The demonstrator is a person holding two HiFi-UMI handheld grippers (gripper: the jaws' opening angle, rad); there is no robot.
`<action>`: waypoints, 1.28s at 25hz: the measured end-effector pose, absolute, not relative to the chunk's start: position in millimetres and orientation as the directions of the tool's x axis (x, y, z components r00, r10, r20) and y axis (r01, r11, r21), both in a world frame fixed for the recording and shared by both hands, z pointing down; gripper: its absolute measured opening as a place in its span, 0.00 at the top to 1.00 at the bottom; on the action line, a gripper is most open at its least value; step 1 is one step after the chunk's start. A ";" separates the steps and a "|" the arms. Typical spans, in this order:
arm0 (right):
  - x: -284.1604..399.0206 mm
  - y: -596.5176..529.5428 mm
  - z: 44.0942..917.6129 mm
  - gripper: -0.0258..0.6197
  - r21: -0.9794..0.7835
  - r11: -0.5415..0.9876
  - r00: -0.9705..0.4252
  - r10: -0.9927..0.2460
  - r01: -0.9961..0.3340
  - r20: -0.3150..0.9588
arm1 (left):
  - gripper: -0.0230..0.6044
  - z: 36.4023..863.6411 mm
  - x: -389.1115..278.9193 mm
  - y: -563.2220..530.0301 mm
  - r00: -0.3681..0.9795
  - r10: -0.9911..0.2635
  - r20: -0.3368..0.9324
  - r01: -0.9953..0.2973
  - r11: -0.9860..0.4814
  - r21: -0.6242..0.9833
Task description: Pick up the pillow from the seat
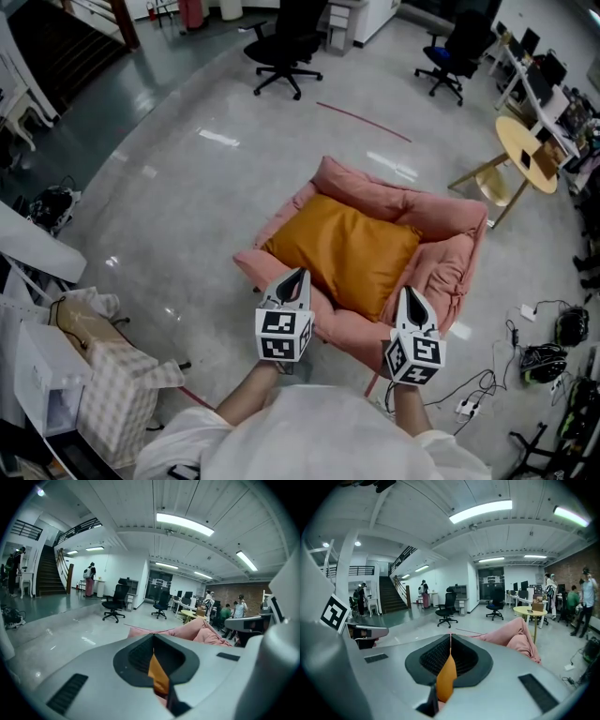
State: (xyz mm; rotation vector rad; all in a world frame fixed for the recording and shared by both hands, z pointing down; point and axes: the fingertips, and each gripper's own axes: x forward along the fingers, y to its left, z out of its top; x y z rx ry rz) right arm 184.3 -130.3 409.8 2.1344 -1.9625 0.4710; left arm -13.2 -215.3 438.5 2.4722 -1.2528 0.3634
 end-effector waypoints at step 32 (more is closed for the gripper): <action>224.8 -328.5 502.3 0.90 -0.065 0.257 -0.254 -0.821 -0.964 0.511 | 0.94 525.4 46.9 -317.2 0.506 -0.725 0.468 -0.860 -0.381 0.340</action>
